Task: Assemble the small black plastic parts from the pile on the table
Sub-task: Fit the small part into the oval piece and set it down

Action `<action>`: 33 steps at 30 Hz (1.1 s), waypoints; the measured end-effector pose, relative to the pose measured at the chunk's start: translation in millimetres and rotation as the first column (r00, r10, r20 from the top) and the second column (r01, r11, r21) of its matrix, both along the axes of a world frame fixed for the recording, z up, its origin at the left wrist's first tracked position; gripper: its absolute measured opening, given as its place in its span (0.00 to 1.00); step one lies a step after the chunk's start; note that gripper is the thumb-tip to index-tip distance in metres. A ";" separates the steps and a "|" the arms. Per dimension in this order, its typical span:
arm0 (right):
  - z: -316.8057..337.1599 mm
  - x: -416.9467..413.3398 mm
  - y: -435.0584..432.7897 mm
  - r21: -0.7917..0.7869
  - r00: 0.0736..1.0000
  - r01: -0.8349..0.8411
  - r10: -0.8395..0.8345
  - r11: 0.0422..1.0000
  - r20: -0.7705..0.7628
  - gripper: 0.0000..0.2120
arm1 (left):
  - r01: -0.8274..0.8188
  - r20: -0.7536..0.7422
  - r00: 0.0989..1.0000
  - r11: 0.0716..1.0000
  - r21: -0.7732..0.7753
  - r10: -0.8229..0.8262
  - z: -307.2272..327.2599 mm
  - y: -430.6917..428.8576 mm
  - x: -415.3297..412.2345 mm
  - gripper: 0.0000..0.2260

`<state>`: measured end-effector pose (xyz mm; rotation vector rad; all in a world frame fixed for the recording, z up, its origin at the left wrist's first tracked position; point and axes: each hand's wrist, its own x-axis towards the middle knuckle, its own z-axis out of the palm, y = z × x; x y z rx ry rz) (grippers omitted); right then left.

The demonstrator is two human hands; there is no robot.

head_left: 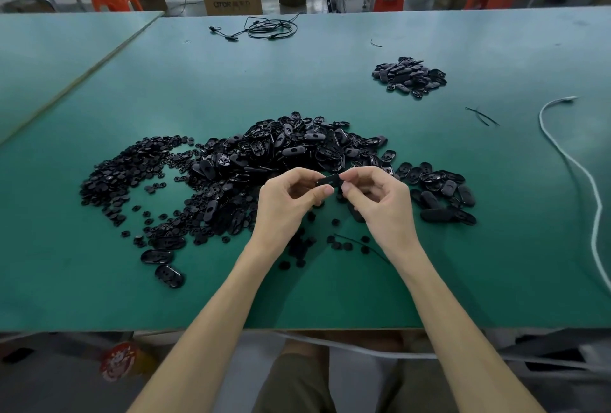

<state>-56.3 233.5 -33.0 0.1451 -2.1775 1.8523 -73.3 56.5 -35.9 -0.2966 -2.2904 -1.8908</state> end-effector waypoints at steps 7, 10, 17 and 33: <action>-1.0 0.7 -2.6 -0.003 1.000 0.019 -0.019 1.000 -0.024 0.10 | 0.013 0.012 1.000 0.999 -0.041 -0.013 1.7 1.9 1.1 0.07; -1.2 0.9 -3.2 0.032 0.999 0.021 -0.020 0.999 -0.026 0.09 | 0.016 0.002 1.000 0.998 -0.061 -0.016 2.5 2.1 1.5 0.07; -1.8 0.4 -1.8 0.045 0.998 0.049 -0.048 0.998 -0.027 0.10 | 0.023 0.017 1.000 0.998 -0.063 -0.022 2.2 1.9 1.1 0.06; -2.9 -1.2 1.0 -0.002 0.997 -0.009 0.010 1.000 0.077 0.07 | 0.098 0.022 0.995 0.991 -0.096 -0.096 2.5 2.3 2.8 0.03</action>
